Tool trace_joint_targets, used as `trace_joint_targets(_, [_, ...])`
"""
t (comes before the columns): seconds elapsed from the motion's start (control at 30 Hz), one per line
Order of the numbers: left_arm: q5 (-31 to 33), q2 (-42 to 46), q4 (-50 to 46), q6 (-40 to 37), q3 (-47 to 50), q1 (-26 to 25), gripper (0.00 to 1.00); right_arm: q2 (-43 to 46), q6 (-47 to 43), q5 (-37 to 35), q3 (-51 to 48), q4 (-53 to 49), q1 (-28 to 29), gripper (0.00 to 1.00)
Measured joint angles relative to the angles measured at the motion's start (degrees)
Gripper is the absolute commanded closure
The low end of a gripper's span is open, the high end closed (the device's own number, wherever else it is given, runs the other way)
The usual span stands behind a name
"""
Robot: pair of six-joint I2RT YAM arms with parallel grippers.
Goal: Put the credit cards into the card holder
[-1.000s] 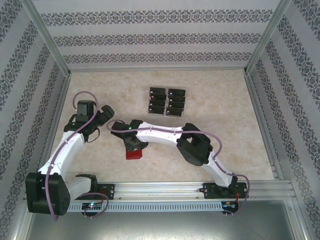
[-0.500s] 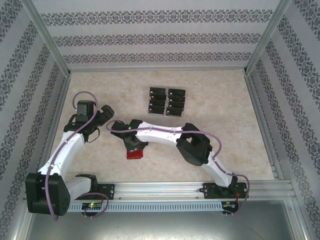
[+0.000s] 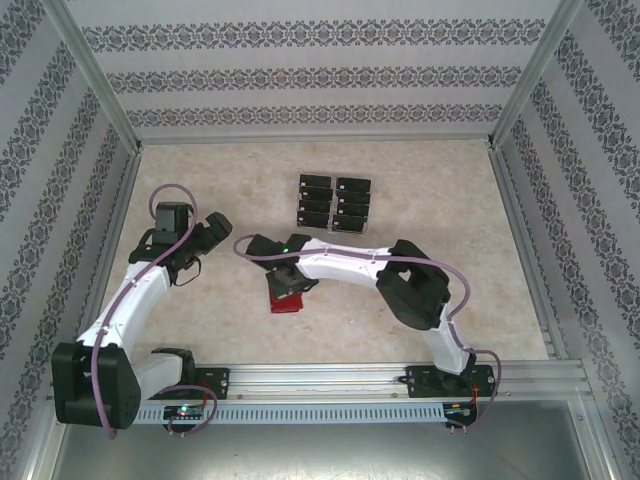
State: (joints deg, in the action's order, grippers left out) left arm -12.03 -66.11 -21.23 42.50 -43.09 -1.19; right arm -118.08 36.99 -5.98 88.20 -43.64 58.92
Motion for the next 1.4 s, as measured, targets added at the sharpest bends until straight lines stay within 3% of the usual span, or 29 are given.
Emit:
trace_joint_targets(0.13, [-2.2, -5.0, 0.0, -0.4, 0.3, -2.2, 0.00, 3.4, -2.1, 0.9, -6.0, 4.5, -2.9, 1.00])
trace_joint_targets(0.33, [-3.2, -10.8, 0.1, -0.7, 0.3, -11.2, 0.00, 7.6, -3.6, 2.5, -12.5, 10.6, -4.6, 1.00])
trace_joint_targets(0.67, [0.6, -14.1, 0.3, -0.2, 0.5, -24.6, 0.00, 10.4, -3.9, 7.4, -18.5, 18.5, -6.6, 1.00])
trace_joint_targets(1.2, [7.4, -19.8, 1.0, 1.7, 0.9, -29.3, 0.00, 12.7, -1.4, 12.8, -23.7, 25.9, -9.0, 1.00])
trace_joint_targets(1.4, [8.9, -20.4, 0.6, 2.6, 0.6, -30.0, 0.00, 18.3, 1.5, 15.8, -31.7, 31.8, -11.8, 1.00])
